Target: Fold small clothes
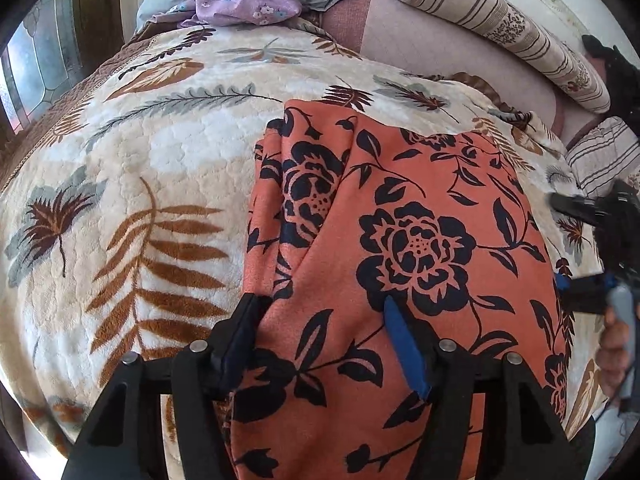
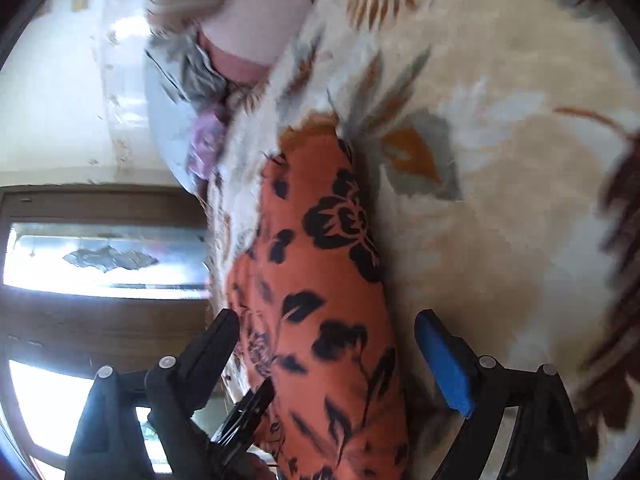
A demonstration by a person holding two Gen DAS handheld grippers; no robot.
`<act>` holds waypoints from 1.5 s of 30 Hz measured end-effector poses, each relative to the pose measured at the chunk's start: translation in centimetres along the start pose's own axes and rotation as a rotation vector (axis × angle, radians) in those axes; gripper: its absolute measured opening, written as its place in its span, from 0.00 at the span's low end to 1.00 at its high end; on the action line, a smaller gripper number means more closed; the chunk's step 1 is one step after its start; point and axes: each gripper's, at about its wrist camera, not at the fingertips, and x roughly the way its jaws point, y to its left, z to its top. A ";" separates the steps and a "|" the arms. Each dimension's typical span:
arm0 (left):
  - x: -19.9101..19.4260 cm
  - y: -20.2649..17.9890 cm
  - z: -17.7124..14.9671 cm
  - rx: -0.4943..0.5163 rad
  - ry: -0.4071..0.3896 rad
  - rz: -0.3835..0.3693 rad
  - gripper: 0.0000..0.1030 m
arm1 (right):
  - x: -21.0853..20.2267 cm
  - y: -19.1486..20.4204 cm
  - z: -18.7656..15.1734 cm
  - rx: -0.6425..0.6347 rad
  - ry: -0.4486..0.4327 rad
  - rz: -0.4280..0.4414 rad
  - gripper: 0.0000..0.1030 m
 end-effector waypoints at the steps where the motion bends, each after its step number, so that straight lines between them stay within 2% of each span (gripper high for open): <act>1: 0.0 0.1 -0.1 0.000 -0.001 0.002 0.65 | 0.6 0.7 -0.1 -0.043 0.002 -0.025 0.35; 2: 0.0 0.3 -0.1 -0.005 -0.001 -0.004 0.65 | 0.8 2.4 -0.5 -0.116 -0.013 -0.091 0.32; 4: -0.1 0.6 -0.3 -0.007 -0.006 -0.018 0.65 | -0.5 6.5 -2.5 -0.287 -0.094 -0.145 0.26; 5: 0.0 0.6 -0.3 -0.006 -0.010 -0.022 0.66 | -0.7 7.0 -3.2 -0.330 -0.129 -0.185 0.26; 6: 0.1 0.6 -0.3 -0.004 -0.010 -0.025 0.68 | -0.1 6.2 -3.3 -0.332 -0.133 -0.260 0.26; 7: 0.2 0.5 -0.3 0.001 -0.010 -0.027 0.69 | 0.9 4.2 -2.9 -0.272 -0.110 -0.323 0.26; 8: 0.2 0.3 -0.3 0.007 -0.008 -0.019 0.69 | 1.5 2.1 -2.5 -0.195 -0.100 -0.302 0.26; 9: 0.1 0.3 -0.2 0.005 -0.004 -0.020 0.69 | 1.0 1.2 -2.6 -0.143 -0.119 -0.231 0.29; 10: -0.1 0.5 -0.1 -0.005 -0.001 -0.028 0.69 | 0.5 1.5 -2.7 -0.129 -0.131 -0.208 0.33; 12: -0.9 1.0 -0.1 -0.030 -0.004 -0.038 0.68 | -0.2 2.9 -3.4 -0.175 -0.125 -0.232 0.38; 13: -1.6 1.1 -0.3 -0.040 -0.010 -0.035 0.67 | -0.8 3.7 -3.8 -0.214 -0.118 -0.238 0.54; 15: -3.6 1.7 -1.1 -0.069 -0.038 -0.058 0.67 | -2.3 4.7 -5.1 -0.247 -0.118 -0.198 0.77; 17: -5.1 2.4 -2.4 -0.106 -0.059 -0.090 0.67 | -3.6 5.1 -6.5 -0.270 -0.120 -0.162 0.77; 19: -3.5 3.2 -4.1 -0.130 0.050 -0.061 0.25 | -4.0 5.3 -8.4 -0.294 -0.108 -0.139 0.77; 20: -2.3 3.8 -4.9 -0.160 0.088 -0.097 0.25 | -4.0 5.0 -9.4 -0.305 -0.100 -0.149 0.77; 23: -3.2 5.0 -4.9 -0.236 0.060 -0.164 0.25 | -3.1 3.1 -11.1 -0.284 -0.052 -0.206 0.77; 26: -4.7 4.9 -3.9 -0.215 0.044 -0.175 0.26 | -3.5 1.6 -11.5 -0.213 -0.060 -0.163 0.77; 27: -5.0 4.9 -3.5 -0.216 0.036 -0.182 0.32 | -3.8 1.4 -11.5 -0.205 -0.075 -0.161 0.77; 28: -5.4 5.0 -2.9 -0.221 0.023 -0.194 0.42 | -4.1 1.3 -11.3 -0.197 -0.087 -0.159 0.77; 30: -5.6 5.2 -0.9 -0.214 -0.015 -0.196 0.53 | -4.5 1.3 -10.8 -0.183 -0.094 -0.150 0.77; 32: -5.0 5.4 1.3 -0.228 -0.031 -0.204 0.57 | -4.7 1.5 -10.2 -0.182 -0.098 -0.147 0.77; 35: -1.6 5.2 5.0 -0.272 0.059 -0.298 0.58 | -5.0 1.9 -10.1 -0.189 -0.093 -0.134 0.77; 37: 0.9 4.9 6.9 -0.294 0.112 -0.319 0.57 | -4.9 2.0 -9.8 -0.189 -0.090 -0.138 0.77; 38: 2.0 4.6 7.6 -0.285 0.116 -0.303 0.57 | -4.8 1.9 -9.7 -0.187 -0.087 -0.138 0.77; 39: 3.4 4.6 7.9 -0.259 0.131 -0.254 0.28 | -4.7 1.9 -9.5 -0.183 -0.083 -0.138 0.77; 40: 4.8 5.0 7.6 -0.277 0.187 -0.240 0.17 | -4.6 1.7 -9.4 -0.177 -0.081 -0.143 0.77; 42: 5.6 7.0 6.9 -0.401 0.192 -0.337 0.17 | -4.6 1.4 -9.2 -0.170 -0.071 -0.150 0.77; 45: 4.5 7.3 5.9 -0.384 0.145 -0.333 0.18 | -4.9 1.2 -8.9 -0.180 -0.071 -0.151 0.77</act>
